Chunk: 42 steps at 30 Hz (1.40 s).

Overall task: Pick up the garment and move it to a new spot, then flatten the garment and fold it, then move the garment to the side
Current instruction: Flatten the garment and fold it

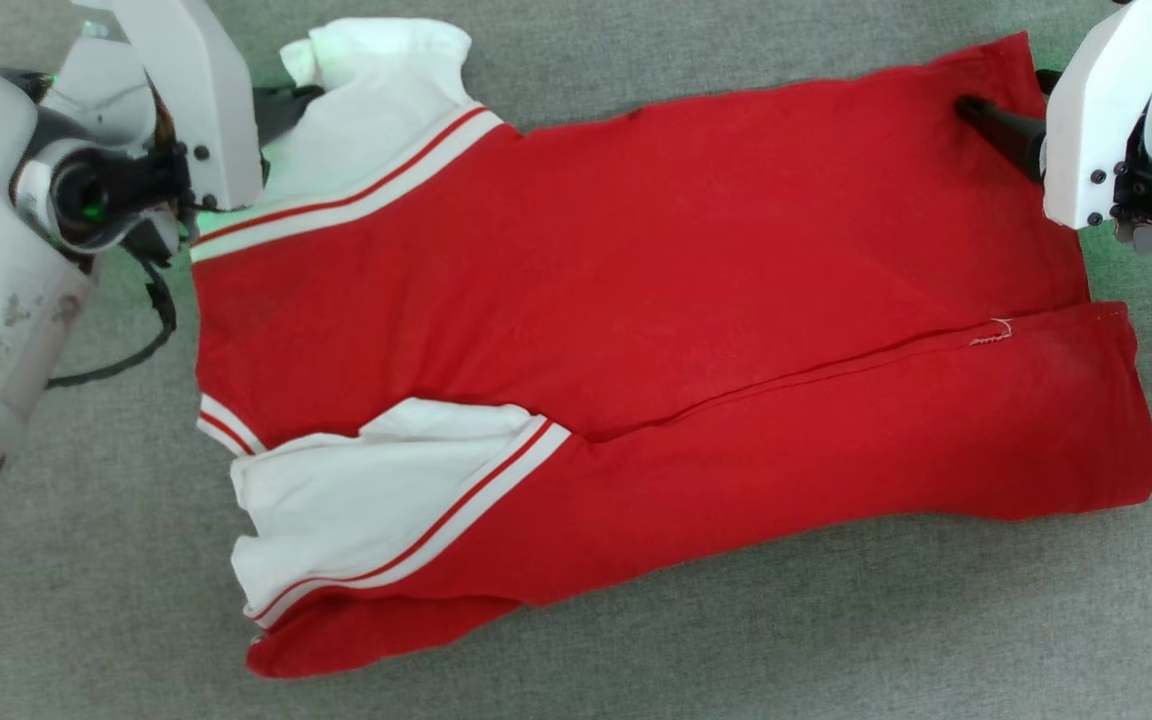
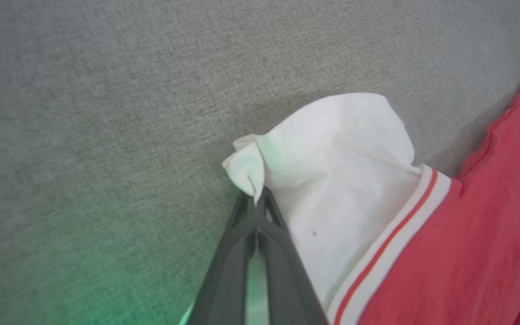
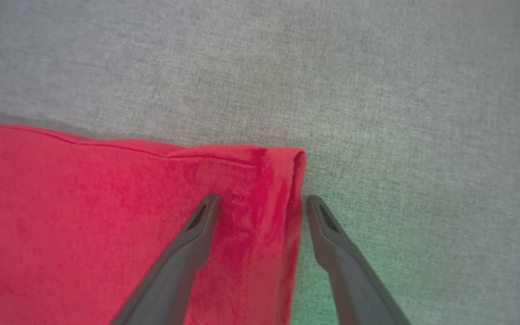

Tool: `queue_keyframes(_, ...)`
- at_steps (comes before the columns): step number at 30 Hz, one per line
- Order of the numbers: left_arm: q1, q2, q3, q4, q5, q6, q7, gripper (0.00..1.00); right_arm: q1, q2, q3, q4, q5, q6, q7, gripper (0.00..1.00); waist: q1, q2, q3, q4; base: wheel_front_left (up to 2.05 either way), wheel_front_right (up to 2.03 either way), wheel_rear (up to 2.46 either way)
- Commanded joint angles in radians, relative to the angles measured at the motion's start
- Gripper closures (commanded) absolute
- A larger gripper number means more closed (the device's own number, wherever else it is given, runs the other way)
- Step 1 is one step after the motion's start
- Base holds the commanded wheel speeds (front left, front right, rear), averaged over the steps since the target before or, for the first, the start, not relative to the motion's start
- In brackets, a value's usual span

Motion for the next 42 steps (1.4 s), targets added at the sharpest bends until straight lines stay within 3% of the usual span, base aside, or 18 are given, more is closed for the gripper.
queue_keyframes(1, 0.041, -0.005, -0.021, 0.015, 0.000, -0.004, 0.007, 1.00, 0.004, 0.004, 0.013, 0.026, 0.009, -0.001, 0.000, 0.70, 0.0000, 0.0000, -0.006, 0.006, 0.00, 0.00, 0.00)
queue_keyframes(2, 0.043, -0.008, -0.018, 0.014, -0.005, -0.005, 0.000, 1.00, 0.003, 0.006, 0.017, 0.040, 0.015, -0.001, -0.005, 1.00, 0.0000, 0.0000, -0.009, 0.008, 0.00, 0.00, 0.00)
queue_keyframes(7, 0.048, -0.012, -0.012, -0.001, -0.019, -0.006, -0.044, 1.00, 0.005, 0.003, 0.022, 0.056, 0.050, -0.001, -0.073, 1.00, 0.0000, 0.0000, -0.031, 0.016, 0.00, 0.00, 0.00)
queue_keyframes(16, 0.096, 0.032, -0.006, -0.147, -0.084, -0.007, -0.121, 1.00, 0.087, -0.081, 0.031, -0.035, 0.156, -0.001, -0.199, 1.00, 0.0000, 0.0000, -0.152, 0.064, 0.00, 0.00, 0.00)
queue_keyframes(21, 0.165, 0.112, -0.021, -0.339, -0.112, -0.007, -0.169, 1.00, 0.186, -0.174, 0.066, -0.176, 0.205, -0.001, -0.246, 1.00, 0.0000, 0.0000, -0.212, 0.092, 0.00, 0.00, 0.00)
queue_keyframes(25, 0.253, 0.211, -0.051, -0.510, -0.104, -0.007, -0.211, 1.00, 0.288, -0.276, 0.097, -0.301, 0.240, -0.001, -0.265, 1.00, 0.0000, 0.0000, -0.242, 0.113, 0.00, 0.00, 0.00)
queue_keyframes(31, 0.416, 0.324, -0.056, -0.737, -0.116, -0.007, -0.349, 1.00, 0.439, -0.407, 0.094, -0.423, 0.262, -0.001, -0.280, 1.00, 0.0000, 0.0000, -0.258, 0.136, 0.00, 0.00, 0.00)
queue_keyframes(36, 0.556, 0.388, -0.059, -0.854, -0.124, 0.008, -0.472, 1.00, 0.547, -0.450, 0.059, -0.475, 0.283, -0.001, -0.304, 1.00, 0.0000, 0.0000, -0.254, 0.145, 0.00, 0.00, 0.00)
queue_keyframes(42, 0.669, 0.408, -0.086, -0.871, -0.146, 0.018, -0.540, 1.00, 0.632, -0.466, 0.010, -0.466, 0.268, -0.001, -0.329, 1.00, 0.0000, 0.0000, -0.239, 0.152, 0.00, 0.00, 0.00)
